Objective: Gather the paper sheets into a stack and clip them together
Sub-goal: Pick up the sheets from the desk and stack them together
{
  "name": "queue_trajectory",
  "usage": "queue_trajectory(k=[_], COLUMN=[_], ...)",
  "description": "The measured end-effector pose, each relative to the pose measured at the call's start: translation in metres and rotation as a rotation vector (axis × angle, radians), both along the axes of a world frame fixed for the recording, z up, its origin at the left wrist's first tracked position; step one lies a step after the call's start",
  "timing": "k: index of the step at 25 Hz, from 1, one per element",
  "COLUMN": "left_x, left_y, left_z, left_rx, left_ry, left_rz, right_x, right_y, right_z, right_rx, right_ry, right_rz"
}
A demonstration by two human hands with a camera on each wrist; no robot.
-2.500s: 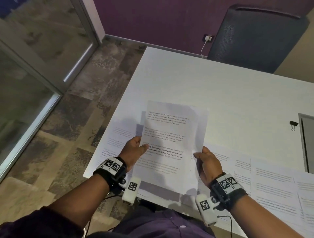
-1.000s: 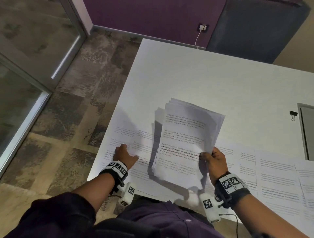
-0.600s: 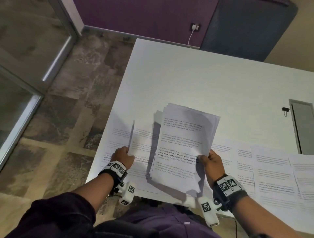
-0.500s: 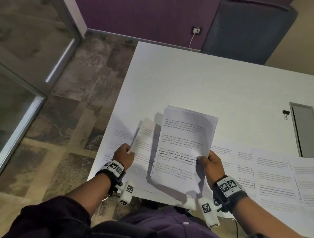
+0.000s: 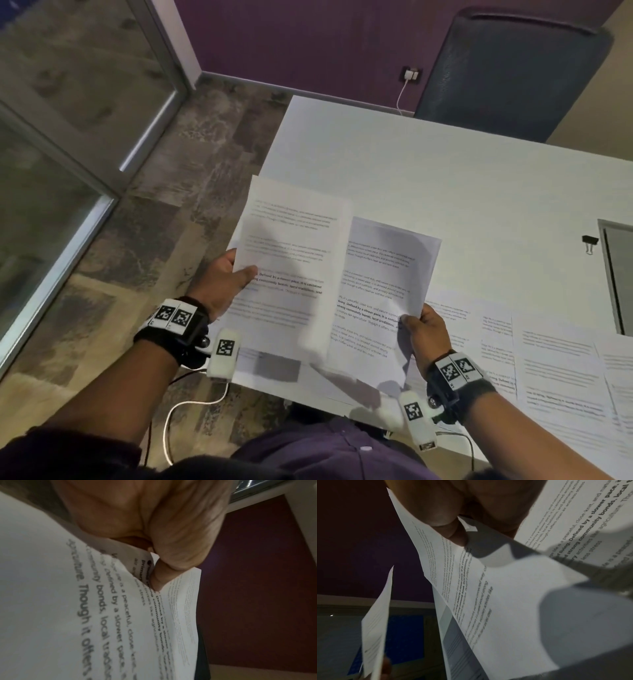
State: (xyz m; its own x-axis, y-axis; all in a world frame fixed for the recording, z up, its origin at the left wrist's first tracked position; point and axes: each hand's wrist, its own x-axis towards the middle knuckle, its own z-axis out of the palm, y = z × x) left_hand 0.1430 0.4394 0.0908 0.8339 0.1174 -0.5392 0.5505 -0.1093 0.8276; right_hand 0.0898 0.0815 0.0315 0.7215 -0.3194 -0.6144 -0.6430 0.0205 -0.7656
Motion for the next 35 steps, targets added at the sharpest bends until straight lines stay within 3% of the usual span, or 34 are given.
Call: queue_trajectory(k=[6,13,17,22,29,32,35], left_x=[-0.012,-0.019,-0.024,-0.029,-0.047,-0.048,-0.045], left_y=[-0.057,-0.084,-0.087,-0.085,-0.076,-0.072,-0.063], left_z=[-0.030,-0.039,-0.032,-0.022,-0.038,-0.040,-0.049], left_rx=[-0.079,-0.186,-0.131,-0.051,0.045,0.117,0.008], left_ry=[0.111,0.075,-0.028,-0.148,0.014,0.037,0.044], left_rz=[-0.172,-0.163,-0.163,-0.101,-0.188,-0.195,-0.239], right_x=[0.005,-0.002,-0.005,-0.005,-0.024,-0.023,-0.019], right_y=[0.013,0.024,0.028,0.034,0.041,0.042,0.041], right_z=[0.002,0.026,0.033,0.031,0.019,0.020,0.010], right_rx=[0.296,0.324,0.185,-0.023,-0.220,-0.257,-0.240], right_ry=[-0.004,-0.015,-0.175,-0.271,-0.208,-0.211,-0.186], right_rz=[-0.042,-0.069,0.134,0.179,0.447,0.458,0.440])
